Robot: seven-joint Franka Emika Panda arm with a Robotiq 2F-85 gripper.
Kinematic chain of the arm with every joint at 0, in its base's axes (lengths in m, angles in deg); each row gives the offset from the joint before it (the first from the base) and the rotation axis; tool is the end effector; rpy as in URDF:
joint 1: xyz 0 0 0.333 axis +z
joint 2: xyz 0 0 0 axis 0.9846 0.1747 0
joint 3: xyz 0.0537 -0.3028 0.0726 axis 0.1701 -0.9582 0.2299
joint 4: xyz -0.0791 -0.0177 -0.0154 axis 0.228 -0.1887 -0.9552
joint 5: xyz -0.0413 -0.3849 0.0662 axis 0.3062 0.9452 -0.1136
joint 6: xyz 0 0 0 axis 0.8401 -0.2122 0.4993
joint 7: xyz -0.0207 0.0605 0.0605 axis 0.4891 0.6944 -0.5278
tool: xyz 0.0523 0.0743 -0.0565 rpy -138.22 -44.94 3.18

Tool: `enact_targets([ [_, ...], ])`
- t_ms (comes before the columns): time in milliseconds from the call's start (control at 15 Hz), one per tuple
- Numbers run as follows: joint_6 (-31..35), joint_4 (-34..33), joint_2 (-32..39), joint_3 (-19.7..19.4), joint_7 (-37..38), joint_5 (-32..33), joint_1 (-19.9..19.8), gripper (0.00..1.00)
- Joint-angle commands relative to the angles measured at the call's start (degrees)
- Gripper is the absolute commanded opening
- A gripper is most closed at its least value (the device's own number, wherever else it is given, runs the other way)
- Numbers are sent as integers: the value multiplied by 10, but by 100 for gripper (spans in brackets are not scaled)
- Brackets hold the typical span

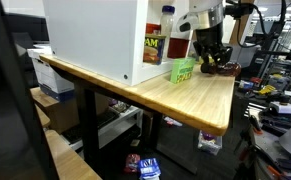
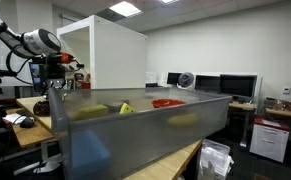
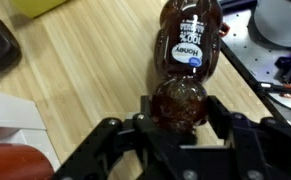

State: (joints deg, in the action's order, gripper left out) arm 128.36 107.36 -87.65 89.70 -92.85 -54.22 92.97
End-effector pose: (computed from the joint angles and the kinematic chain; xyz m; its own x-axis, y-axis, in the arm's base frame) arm 0.3966 0.1374 0.3777 0.5145 0.6556 -0.5527 0.8296 -0.5438 0.1271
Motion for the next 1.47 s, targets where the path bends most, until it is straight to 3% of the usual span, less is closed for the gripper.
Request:
enact_targets([
  [0, 19, 10, -73, -28, -21, -66, -7, 33],
  [467, 79, 20, -149, -92, -16, -157, -15, 33],
  [867, 198, 59, -185, -129, -10, -240, -16, 33],
  [1400, 412, 141, -229, -153, -9, -304, -9, 33],
])
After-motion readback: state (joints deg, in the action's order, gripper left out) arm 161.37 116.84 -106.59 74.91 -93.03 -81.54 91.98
